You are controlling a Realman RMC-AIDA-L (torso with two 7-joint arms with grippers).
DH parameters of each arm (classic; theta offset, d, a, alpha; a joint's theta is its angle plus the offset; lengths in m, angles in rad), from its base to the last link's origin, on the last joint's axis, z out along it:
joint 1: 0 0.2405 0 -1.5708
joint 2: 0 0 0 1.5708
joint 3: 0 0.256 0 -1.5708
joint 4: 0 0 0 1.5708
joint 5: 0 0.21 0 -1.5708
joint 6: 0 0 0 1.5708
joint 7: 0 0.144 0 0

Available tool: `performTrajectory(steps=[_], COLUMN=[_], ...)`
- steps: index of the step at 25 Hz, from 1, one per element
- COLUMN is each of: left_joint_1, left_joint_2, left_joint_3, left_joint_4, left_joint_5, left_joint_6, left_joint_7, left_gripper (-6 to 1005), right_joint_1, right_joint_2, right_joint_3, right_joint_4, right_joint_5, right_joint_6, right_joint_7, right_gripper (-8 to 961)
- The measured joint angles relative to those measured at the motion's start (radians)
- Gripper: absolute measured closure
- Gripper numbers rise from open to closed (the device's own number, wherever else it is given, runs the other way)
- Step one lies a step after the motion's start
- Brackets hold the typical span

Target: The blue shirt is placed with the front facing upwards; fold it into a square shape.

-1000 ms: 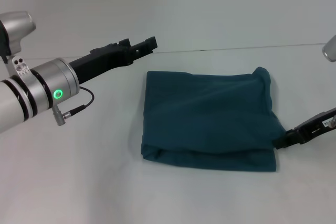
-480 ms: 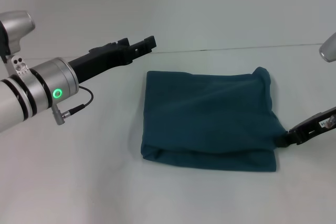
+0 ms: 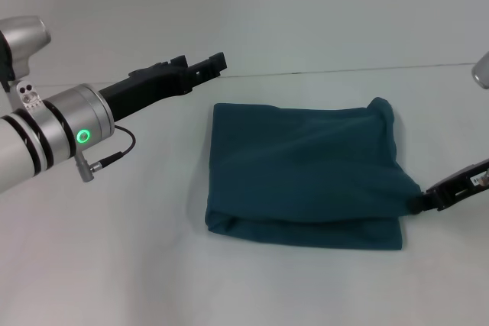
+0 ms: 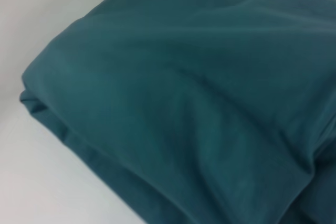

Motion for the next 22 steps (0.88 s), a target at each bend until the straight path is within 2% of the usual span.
performTrajectory(steps=[4,8,16,22], left_joint_1=[0.000,0.000,0.002,0.002], left_joint_2=[0.000,0.000,0.000,0.000], left_joint_3=[-0.001,-0.001,-0.011,-0.012], left_joint_4=[0.000,0.000,0.001,0.005], left_joint_5=[0.000,0.000,0.000,0.000], left_joint_6=[0.000,0.002,0.007,0.008], left_joint_7=[0.000,0.001,0.000,-0.004], left_gripper=[138,138,138,138], right_joint_1=[-0.005,-0.020,-0.050,-0.050], right_joint_2=[-0.002,0.007,0.002,0.019], right_joint_3=[0.010,0.018,0.011,0.002], right_joint_4=[-0.019,-0.073,-0.073,-0.049], right_joint_5=[0.004,0.002,-0.005,-0.063], right_joint_6=[-0.057,-0.101,-0.111,-0.114], right_joint_7=[0.001,0.012,0.027,0.025], right_gripper=[918,912,899,889])
